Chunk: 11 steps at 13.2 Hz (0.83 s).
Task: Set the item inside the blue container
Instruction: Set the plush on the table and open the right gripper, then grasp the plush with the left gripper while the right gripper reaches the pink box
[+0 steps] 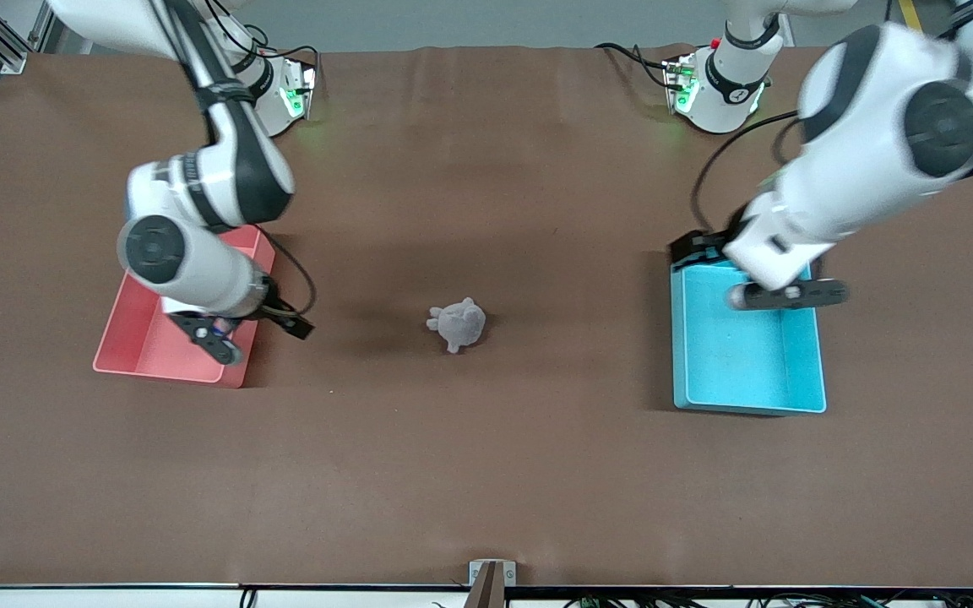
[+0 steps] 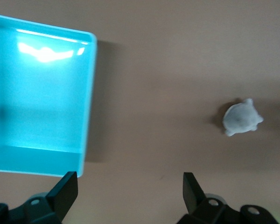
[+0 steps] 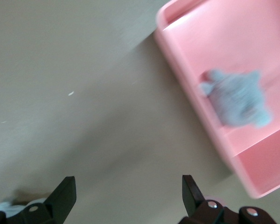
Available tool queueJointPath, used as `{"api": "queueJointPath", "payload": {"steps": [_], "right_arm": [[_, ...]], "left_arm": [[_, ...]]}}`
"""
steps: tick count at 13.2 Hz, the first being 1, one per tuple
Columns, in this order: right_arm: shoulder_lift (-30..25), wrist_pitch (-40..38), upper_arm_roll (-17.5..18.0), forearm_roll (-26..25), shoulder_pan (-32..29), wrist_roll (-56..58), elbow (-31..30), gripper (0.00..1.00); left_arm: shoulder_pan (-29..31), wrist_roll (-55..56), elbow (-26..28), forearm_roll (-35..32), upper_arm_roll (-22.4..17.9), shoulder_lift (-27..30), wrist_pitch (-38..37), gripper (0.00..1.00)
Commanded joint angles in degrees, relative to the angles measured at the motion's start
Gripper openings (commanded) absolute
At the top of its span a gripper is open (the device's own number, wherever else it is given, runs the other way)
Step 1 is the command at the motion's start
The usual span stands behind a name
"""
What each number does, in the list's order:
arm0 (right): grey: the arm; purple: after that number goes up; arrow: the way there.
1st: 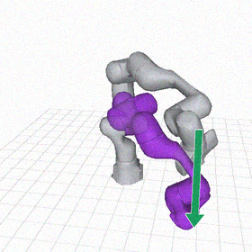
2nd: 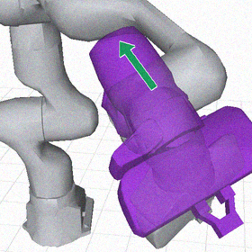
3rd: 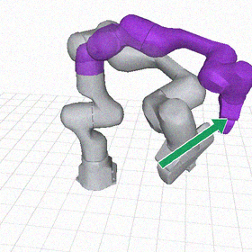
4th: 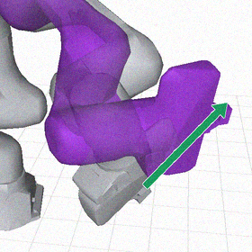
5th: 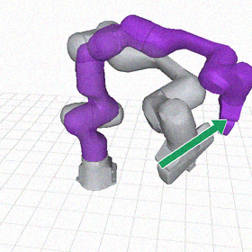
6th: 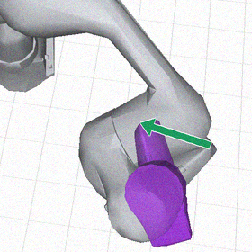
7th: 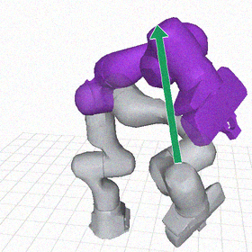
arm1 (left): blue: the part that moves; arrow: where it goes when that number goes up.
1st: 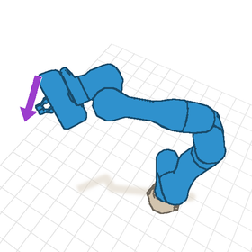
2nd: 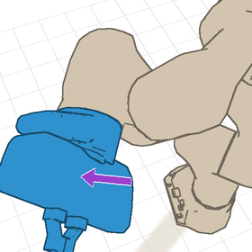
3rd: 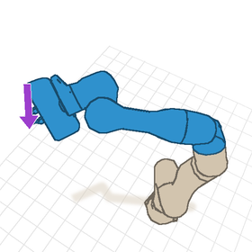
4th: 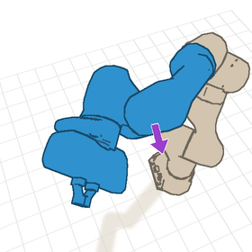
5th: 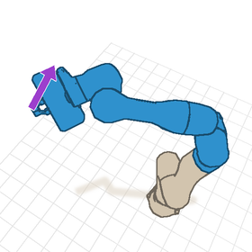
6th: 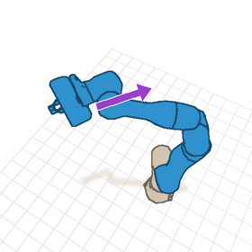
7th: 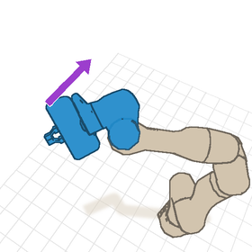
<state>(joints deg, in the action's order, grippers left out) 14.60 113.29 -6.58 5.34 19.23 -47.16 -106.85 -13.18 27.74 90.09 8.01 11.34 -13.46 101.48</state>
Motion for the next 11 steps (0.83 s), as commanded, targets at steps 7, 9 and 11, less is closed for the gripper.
{"api": "queueJointPath", "payload": {"steps": [7, 9, 11], "right_arm": [[-7.4, 6.8, 1.5, 5.4, -19.6, 27.1, -17.2, 1.00], [-7.0, 12.0, 1.5, 6.3, -19.9, 29.2, -20.4, 1.00], [-6.3, 14.6, 1.5, 7.2, -19.9, 29.7, -21.6, 1.00]], "left_arm": [[-13.8, 17.4, -1.6, 2.2, 0.1, -13.1, 22.5, 0.99], [-15.4, 18.4, -1.7, 2.2, 0.1, -15.5, 27.3, 0.99], [-16.6, 18.3, -4.2, 2.3, 0.2, -18.6, 28.8, 0.99]]}}
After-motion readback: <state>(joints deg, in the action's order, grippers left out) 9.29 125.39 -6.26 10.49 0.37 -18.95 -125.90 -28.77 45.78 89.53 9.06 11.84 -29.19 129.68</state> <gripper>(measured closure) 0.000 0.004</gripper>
